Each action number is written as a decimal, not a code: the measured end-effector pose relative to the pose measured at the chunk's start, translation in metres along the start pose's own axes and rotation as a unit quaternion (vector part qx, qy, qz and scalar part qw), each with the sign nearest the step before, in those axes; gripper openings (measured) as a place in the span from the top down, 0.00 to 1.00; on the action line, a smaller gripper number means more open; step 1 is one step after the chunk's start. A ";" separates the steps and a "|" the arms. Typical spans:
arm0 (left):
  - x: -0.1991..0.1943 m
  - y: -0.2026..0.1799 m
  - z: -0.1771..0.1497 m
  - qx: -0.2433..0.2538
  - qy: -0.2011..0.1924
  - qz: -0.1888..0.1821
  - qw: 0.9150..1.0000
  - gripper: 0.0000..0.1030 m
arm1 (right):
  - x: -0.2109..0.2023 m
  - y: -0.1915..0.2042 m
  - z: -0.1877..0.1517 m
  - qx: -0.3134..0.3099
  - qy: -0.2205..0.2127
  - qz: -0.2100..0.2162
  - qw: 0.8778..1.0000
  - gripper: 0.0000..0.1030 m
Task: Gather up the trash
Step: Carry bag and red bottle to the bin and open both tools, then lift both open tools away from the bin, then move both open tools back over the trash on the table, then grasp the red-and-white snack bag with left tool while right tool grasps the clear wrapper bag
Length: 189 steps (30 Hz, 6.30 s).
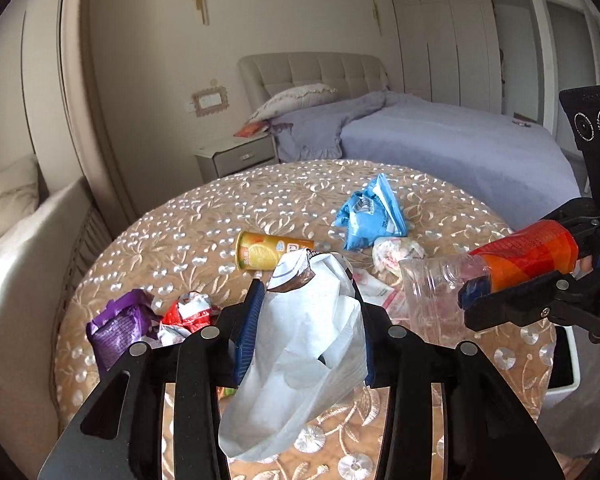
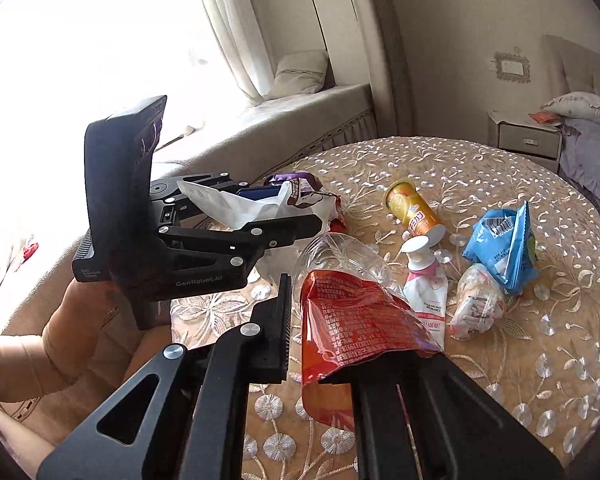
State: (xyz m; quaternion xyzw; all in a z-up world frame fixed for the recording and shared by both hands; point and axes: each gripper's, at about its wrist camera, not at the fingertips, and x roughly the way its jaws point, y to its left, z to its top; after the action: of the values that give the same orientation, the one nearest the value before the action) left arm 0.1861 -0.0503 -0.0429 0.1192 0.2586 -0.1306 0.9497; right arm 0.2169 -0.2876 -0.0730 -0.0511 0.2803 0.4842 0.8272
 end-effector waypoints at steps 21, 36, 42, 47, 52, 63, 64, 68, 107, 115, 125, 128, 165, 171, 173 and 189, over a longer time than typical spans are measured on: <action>-0.046 -0.144 -0.023 0.036 -0.020 -0.148 0.988 0.61 | -0.136 0.015 -0.094 0.059 -0.053 -0.139 0.987 0.91; 0.003 -0.268 -0.049 0.102 0.043 -0.230 0.967 0.61 | -0.206 -0.031 -0.193 0.187 -0.063 -0.228 0.954 0.91; 0.037 -0.309 -0.063 0.118 0.093 -0.267 0.952 0.61 | -0.208 -0.052 -0.238 0.220 -0.026 -0.288 0.932 0.91; 0.062 -0.341 -0.077 0.136 0.131 -0.299 0.935 0.61 | -0.208 -0.074 -0.273 0.264 -0.006 -0.302 0.916 0.91; 0.097 -0.368 -0.096 0.149 0.177 -0.329 0.916 0.61 | -0.205 -0.102 -0.302 0.309 0.015 -0.321 0.895 0.91; 0.140 -0.404 -0.127 0.147 0.255 -0.369 0.882 0.05 | -0.191 -0.155 -0.350 0.416 0.062 -0.321 0.848 0.04; 0.139 -0.405 -0.127 0.154 0.250 -0.365 0.883 0.05 | -0.192 -0.158 -0.354 0.426 0.065 -0.316 0.845 0.04; 0.136 -0.407 -0.129 0.169 0.245 -0.360 0.884 0.05 | -0.196 -0.164 -0.362 0.450 0.060 -0.292 0.842 0.04; -0.004 -0.211 -0.031 0.035 0.017 -0.191 0.981 0.05 | -0.152 -0.060 -0.140 0.185 -0.074 -0.275 0.941 0.04; -0.022 -0.137 -0.030 -0.019 -0.011 -0.085 0.996 0.05 | -0.096 -0.045 -0.100 0.150 -0.072 -0.237 0.957 0.04; -0.031 -0.062 -0.038 -0.044 -0.014 0.003 0.999 0.05 | -0.033 -0.035 -0.066 0.121 -0.047 -0.216 0.968 0.04; -0.030 -0.048 -0.040 -0.054 -0.011 0.009 0.998 0.05 | -0.021 -0.034 -0.059 0.113 -0.041 -0.216 0.969 0.04; 0.039 0.094 -0.042 -0.134 0.048 0.088 0.986 0.05 | 0.066 -0.115 -0.015 0.173 0.044 -0.227 0.957 0.04; 0.073 0.113 -0.043 -0.139 0.094 0.073 0.983 0.05 | 0.087 -0.132 -0.007 0.192 0.071 -0.245 0.947 0.04; 0.089 0.118 -0.044 -0.139 0.123 0.071 0.980 0.05 | 0.093 -0.137 -0.008 0.205 0.081 -0.239 0.946 0.07; 0.075 0.099 -0.046 -0.159 0.114 0.036 0.980 0.67 | 0.057 -0.103 -0.020 0.185 0.072 -0.245 0.949 0.51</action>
State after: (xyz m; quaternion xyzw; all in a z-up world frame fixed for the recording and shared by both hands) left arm 0.2579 0.0422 -0.1044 -0.0098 0.3777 -0.0392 0.9250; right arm 0.3154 -0.3048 -0.1384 0.0007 0.4024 0.2014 0.8930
